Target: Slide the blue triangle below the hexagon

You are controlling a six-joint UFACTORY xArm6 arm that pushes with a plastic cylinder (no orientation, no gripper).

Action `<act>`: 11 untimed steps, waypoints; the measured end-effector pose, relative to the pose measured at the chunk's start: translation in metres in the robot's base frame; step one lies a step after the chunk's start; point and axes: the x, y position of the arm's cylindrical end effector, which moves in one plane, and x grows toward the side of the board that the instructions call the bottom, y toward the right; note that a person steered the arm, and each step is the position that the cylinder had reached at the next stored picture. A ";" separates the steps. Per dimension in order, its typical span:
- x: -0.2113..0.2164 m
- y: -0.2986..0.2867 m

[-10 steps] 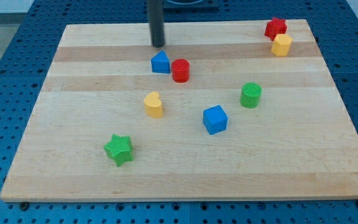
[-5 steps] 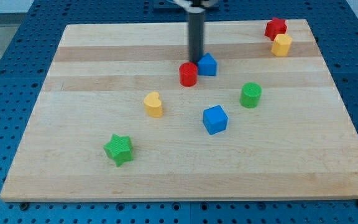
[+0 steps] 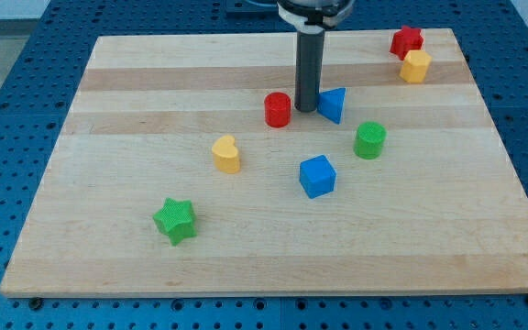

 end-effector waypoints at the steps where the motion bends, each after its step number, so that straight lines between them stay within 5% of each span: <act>1: 0.003 0.005; 3: 0.001 0.099; 8: -0.003 0.159; 10: -0.041 0.084; 11: -0.057 0.102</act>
